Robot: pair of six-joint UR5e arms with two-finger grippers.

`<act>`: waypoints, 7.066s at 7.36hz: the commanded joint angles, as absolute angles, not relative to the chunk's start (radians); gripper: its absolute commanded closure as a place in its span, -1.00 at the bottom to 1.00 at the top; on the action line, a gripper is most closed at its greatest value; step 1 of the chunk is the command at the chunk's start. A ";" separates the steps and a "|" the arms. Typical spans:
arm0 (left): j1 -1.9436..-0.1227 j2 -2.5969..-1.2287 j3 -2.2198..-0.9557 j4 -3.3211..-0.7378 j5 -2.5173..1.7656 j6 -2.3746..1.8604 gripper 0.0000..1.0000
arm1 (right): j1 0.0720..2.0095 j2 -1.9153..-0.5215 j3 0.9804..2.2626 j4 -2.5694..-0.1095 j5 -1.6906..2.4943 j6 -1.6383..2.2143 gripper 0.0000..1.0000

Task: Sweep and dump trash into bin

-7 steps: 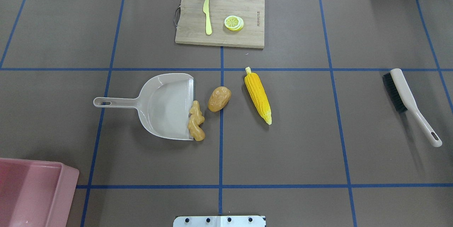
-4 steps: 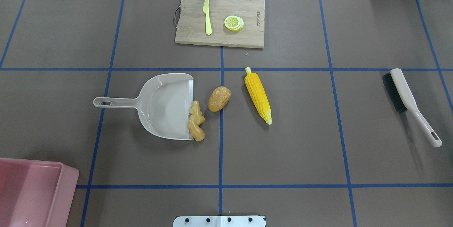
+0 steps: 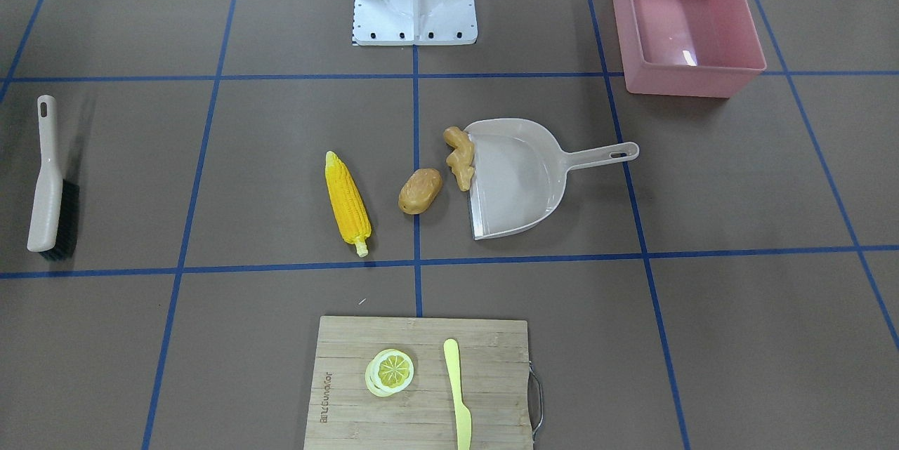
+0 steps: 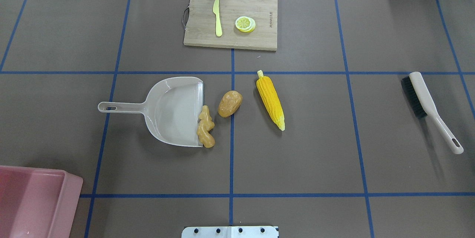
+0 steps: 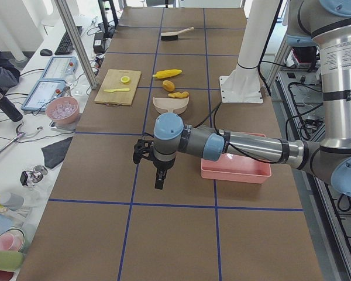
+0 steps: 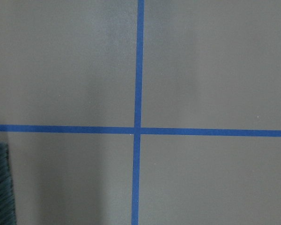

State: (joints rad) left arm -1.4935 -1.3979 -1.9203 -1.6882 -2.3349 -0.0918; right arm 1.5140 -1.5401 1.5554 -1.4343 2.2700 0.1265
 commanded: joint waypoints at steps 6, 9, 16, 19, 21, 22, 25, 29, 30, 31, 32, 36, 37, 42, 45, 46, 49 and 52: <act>-0.943 -1.654 -1.967 -1.894 -2.333 -0.064 -0.98 | 1.514 -1.536 1.568 -1.431 2.293 0.129 -1.00; -0.914 -1.660 -1.919 -2.023 -2.187 0.344 -0.98 | 1.514 -1.529 1.574 -1.434 2.293 0.138 -1.00; -0.821 -1.738 -1.862 -2.008 -2.135 0.446 -0.98 | 1.239 -1.546 1.707 -1.328 2.416 0.479 -1.00; -0.812 -1.759 -1.859 -2.008 -2.134 0.445 -0.98 | 1.058 -1.621 1.732 -1.338 2.366 0.479 -1.00; -0.799 -1.764 -1.833 -2.009 -2.132 0.411 -0.95 | 1.031 -1.643 1.747 -1.365 2.352 0.479 -1.00; -0.789 -1.776 -1.819 -2.010 -2.134 0.390 -0.95 | 1.017 -1.657 1.779 -1.408 2.364 0.479 -1.00; -0.772 -1.810 -1.754 -2.026 -2.135 0.368 -0.94 | 1.002 -1.745 1.836 -1.421 2.361 0.471 -1.00; -0.738 -1.816 -1.755 -2.029 -2.134 0.339 -0.94 | 1.011 -1.752 1.784 -1.413 2.355 0.426 -0.99; -0.727 -1.815 -1.743 -2.054 -2.134 0.339 -0.93 | 1.006 -1.741 1.751 -1.413 2.346 0.426 -0.97; -0.720 -1.801 -1.740 -2.084 -2.122 0.339 -0.93 | 1.006 -1.711 1.723 -1.414 2.327 0.426 -0.77; -0.718 -1.804 -1.730 -2.094 -2.121 0.336 -0.93 | 1.006 -1.689 1.718 -1.416 2.326 0.429 -0.44; -0.713 -1.802 -1.726 -2.120 -2.114 0.334 -0.87 | 1.021 -1.661 1.720 -1.419 2.339 0.437 -0.13; -0.712 -1.801 -1.729 -2.132 -2.114 0.337 -0.86 | 1.034 -1.663 1.724 -1.422 2.342 0.430 -0.13; -0.716 -1.789 -1.727 -2.178 -2.112 0.334 -0.86 | 1.008 -1.663 1.717 -1.427 2.324 0.429 1.00; -0.713 -1.784 -1.723 -2.198 -2.118 0.296 -0.86 | 1.100 -1.629 1.779 -1.532 2.423 0.430 1.00; -0.713 -1.784 -1.726 -2.224 -2.121 0.279 -0.86 | 1.110 -1.602 1.775 -1.535 2.451 0.430 1.00; -0.715 -1.732 -1.715 -2.336 -2.164 0.247 -0.83 | 1.102 -1.310 1.732 -1.752 2.481 0.434 1.00; -0.716 -1.715 -1.713 -2.365 -2.168 0.244 -0.83 | 0.963 -1.137 1.701 -1.854 2.387 0.414 1.00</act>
